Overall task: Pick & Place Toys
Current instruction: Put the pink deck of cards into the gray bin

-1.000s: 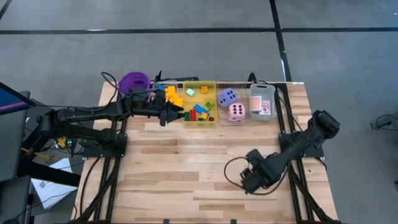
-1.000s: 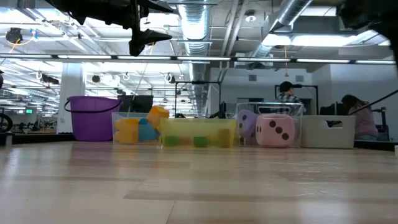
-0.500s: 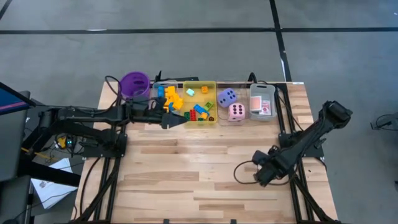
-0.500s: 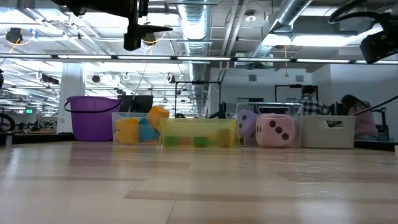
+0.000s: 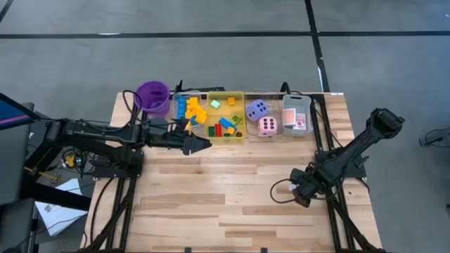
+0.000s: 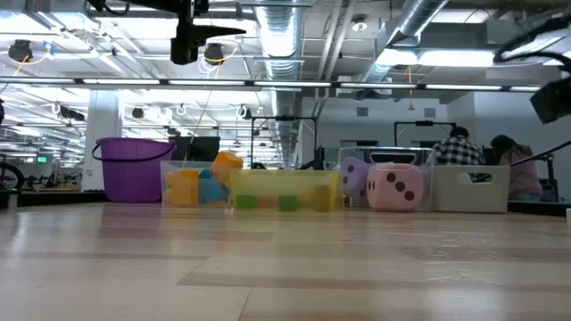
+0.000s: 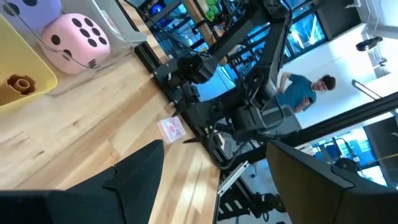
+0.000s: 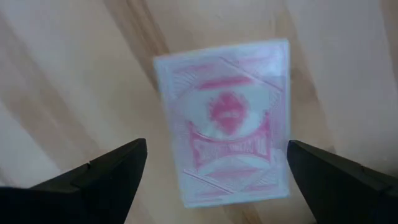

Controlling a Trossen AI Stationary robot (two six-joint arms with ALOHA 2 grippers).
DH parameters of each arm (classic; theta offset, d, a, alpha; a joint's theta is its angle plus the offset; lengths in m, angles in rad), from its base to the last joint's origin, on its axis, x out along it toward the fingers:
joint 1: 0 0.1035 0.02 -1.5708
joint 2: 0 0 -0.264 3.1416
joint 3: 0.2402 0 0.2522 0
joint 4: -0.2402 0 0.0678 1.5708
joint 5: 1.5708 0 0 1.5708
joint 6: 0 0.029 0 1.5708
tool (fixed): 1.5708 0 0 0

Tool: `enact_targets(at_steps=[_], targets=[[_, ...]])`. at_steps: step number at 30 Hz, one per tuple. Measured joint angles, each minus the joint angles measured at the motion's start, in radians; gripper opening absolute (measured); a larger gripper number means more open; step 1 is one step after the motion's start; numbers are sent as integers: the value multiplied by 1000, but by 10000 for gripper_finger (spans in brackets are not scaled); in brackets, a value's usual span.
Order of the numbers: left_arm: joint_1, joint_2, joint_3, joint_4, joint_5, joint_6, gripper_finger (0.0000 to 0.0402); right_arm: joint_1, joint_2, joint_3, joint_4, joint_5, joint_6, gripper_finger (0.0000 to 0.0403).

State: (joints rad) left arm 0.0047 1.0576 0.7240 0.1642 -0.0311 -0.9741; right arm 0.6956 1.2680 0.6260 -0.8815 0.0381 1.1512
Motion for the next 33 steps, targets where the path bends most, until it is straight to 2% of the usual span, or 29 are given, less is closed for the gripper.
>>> enact_targets(at_steps=[8,21,24,29,33], targets=[[-11,0,0,0,-9,-2,278,-16,8,-44,14,-16,-8,381],[-11,0,0,0,-12,-1,278,-61,8,-97,168,-68,-41,378],[-11,0,0,0,-12,0,278,-74,8,-97,168,-68,-44,361],[-11,0,0,-1,-11,0,278,-101,8,-96,165,-70,-42,298],[-11,0,0,-12,-11,0,278,-126,7,-95,156,-74,-16,295]])
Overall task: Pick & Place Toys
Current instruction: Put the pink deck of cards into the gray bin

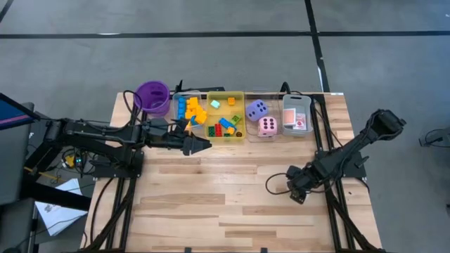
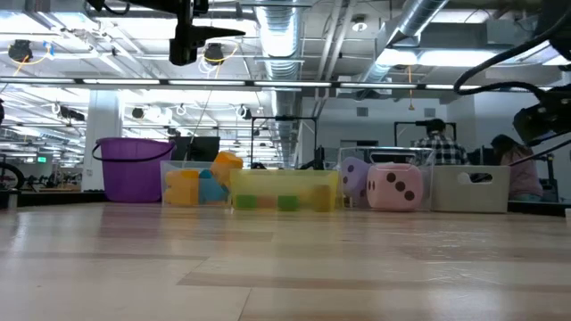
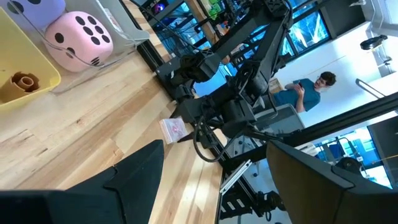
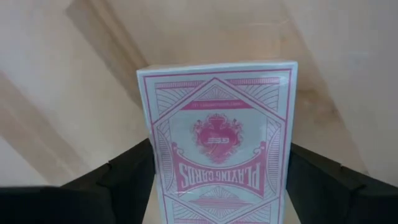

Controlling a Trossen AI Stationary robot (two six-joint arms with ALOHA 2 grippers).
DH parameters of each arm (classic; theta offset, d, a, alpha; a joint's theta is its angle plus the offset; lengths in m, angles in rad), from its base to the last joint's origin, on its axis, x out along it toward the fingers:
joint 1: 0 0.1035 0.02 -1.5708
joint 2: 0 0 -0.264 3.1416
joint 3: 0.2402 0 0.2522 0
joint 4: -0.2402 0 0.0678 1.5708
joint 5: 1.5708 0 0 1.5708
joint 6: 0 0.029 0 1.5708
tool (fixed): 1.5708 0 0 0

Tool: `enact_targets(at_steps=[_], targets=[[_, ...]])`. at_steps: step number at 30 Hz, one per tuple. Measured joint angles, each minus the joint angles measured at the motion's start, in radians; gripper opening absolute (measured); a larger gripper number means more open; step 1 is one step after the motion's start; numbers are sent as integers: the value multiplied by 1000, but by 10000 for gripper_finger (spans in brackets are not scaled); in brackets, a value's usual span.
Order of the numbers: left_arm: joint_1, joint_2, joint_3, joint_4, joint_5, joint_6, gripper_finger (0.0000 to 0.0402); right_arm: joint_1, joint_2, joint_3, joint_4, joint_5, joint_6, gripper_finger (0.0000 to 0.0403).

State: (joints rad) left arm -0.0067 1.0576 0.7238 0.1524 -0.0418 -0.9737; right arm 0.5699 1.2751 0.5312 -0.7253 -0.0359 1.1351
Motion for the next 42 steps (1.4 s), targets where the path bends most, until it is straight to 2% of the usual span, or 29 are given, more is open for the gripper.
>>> enact_targets(at_steps=[7,15,20,24,30,34,42], targets=[[1,0,0,1,0,0,278,-48,-17,51,-7,32,77,295],[6,0,0,5,-1,12,278,-148,-28,198,-46,177,106,295],[30,0,0,7,-7,125,278,-240,-28,306,-111,333,178,295],[60,0,0,13,-11,214,278,-352,-28,363,-157,447,232,294],[113,0,0,12,-8,332,278,-555,-27,370,-202,464,242,295],[143,-5,0,12,4,372,278,-694,-27,370,-238,463,186,307],[166,-5,0,12,5,366,278,-975,-28,374,-243,447,-37,298]])
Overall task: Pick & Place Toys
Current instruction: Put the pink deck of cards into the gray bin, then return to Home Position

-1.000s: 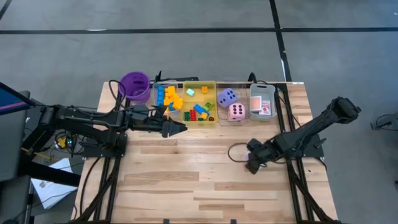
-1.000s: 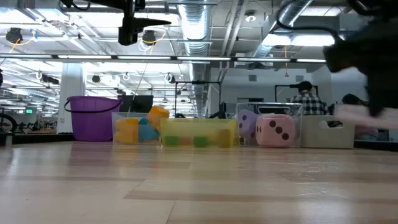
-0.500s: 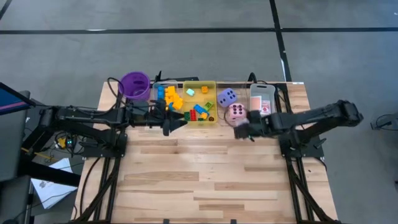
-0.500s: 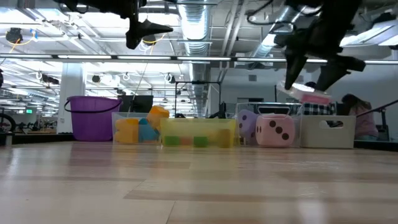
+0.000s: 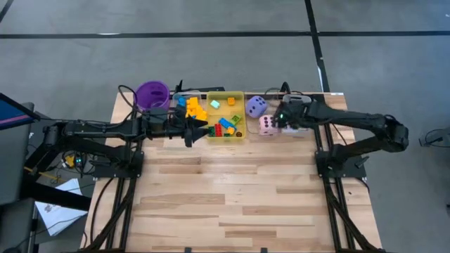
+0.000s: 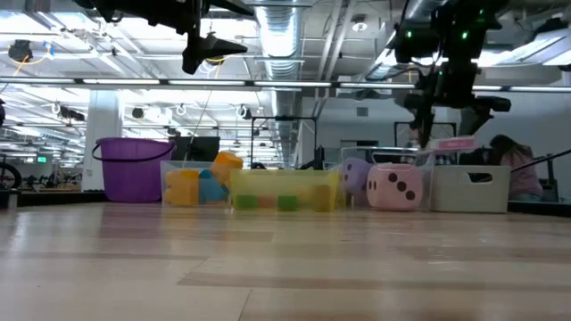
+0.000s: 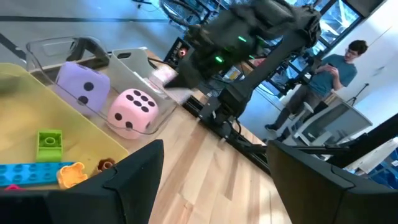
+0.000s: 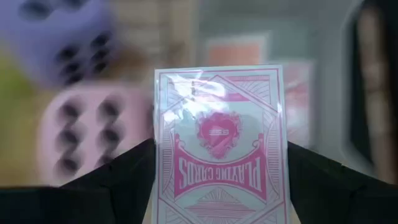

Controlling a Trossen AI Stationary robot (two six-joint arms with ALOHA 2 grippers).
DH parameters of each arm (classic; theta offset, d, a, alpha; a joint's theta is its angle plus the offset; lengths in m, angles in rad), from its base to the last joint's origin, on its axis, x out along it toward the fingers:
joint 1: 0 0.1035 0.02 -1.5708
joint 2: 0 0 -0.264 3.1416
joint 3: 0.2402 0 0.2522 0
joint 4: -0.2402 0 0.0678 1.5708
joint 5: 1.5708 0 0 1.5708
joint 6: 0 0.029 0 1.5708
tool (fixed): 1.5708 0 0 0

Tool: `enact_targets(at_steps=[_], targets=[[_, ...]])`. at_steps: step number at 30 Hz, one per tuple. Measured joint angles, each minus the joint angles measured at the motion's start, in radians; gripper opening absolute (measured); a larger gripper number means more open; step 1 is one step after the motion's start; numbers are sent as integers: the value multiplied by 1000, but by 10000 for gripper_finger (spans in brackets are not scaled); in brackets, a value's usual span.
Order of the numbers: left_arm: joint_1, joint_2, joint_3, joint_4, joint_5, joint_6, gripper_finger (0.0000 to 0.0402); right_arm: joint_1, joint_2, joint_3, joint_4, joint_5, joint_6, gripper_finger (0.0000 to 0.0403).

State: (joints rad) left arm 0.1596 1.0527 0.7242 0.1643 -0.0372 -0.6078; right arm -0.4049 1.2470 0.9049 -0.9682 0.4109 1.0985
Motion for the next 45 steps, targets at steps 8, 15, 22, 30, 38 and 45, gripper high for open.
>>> enact_targets(at_steps=[8,15,22,30,38,45], targets=[[-2,0,0,0,0,-2,278,-215,-3,-5,11,6,-174,298],[-2,0,0,0,0,-82,278,-325,-3,-5,26,-4,-324,351],[-2,0,0,0,0,-87,278,-317,-16,-5,110,-45,-475,386],[-4,0,0,77,0,-84,278,92,-263,-4,396,-48,-679,379],[-31,0,0,213,1,29,278,557,-482,-33,472,34,-623,379],[-30,0,0,211,1,-105,278,748,-543,-150,459,35,-324,379]])
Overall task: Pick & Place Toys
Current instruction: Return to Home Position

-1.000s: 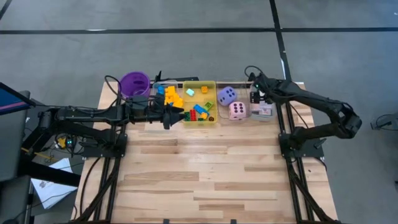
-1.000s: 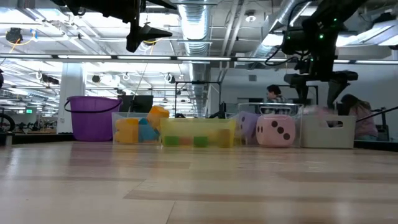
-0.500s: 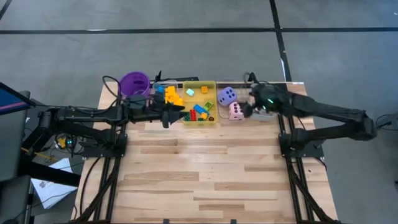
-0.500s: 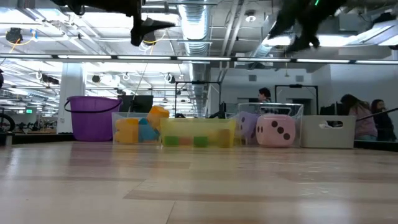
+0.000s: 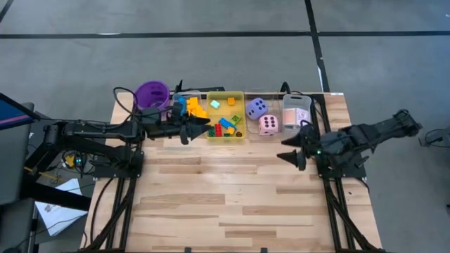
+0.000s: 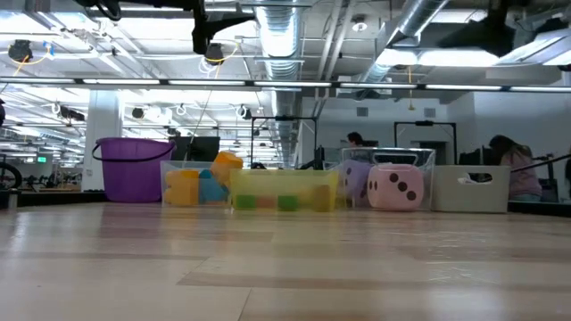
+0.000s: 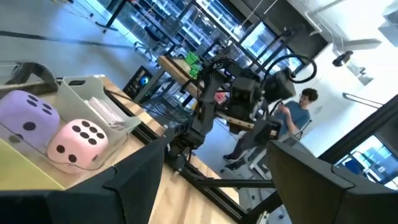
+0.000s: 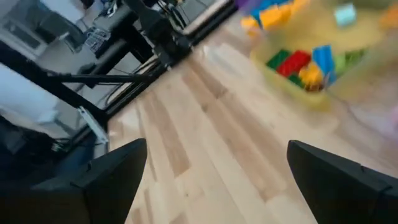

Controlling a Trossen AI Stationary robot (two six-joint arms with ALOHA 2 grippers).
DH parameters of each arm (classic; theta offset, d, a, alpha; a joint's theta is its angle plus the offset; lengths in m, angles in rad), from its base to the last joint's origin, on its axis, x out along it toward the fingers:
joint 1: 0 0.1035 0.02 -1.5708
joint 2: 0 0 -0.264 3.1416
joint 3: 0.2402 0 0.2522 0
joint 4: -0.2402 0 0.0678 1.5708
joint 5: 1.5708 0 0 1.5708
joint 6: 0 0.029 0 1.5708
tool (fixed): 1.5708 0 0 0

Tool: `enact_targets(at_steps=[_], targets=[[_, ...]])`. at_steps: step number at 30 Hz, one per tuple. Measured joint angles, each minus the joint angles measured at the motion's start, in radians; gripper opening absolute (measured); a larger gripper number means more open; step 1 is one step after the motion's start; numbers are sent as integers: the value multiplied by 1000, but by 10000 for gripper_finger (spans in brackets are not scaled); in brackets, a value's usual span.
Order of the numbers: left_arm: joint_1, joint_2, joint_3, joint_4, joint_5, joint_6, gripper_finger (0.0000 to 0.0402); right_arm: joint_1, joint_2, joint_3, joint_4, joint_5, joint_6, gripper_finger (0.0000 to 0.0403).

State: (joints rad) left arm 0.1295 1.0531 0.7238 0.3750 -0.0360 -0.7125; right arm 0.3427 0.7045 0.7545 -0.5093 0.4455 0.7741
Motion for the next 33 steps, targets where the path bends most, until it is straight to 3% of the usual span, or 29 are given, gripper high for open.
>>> enact_targets(at_steps=[3,6,9,13,14,16,20,25,28,33], targets=[[-8,0,0,0,0,-2,278,47,6,-1,-29,1,82,379],[-23,0,0,0,30,13,278,128,33,-1,55,21,-115,379],[-62,-23,0,-2,137,106,278,217,33,0,202,109,-325,379],[-201,-94,-2,-1,246,350,278,322,7,1,190,143,-351,379],[-243,-118,-10,8,232,400,278,345,1,1,170,164,-316,379],[-322,-162,-41,16,103,461,278,392,-18,-1,121,203,-284,379],[-428,-228,-163,38,-154,469,278,483,-83,-42,191,218,-407,379],[-444,-278,-332,186,-177,378,278,518,-232,-259,534,206,-635,379],[-435,-281,-426,287,-180,321,278,516,-358,-430,796,146,-757,379],[-432,-281,-538,416,-182,257,278,484,-535,-658,1041,59,-833,379]])
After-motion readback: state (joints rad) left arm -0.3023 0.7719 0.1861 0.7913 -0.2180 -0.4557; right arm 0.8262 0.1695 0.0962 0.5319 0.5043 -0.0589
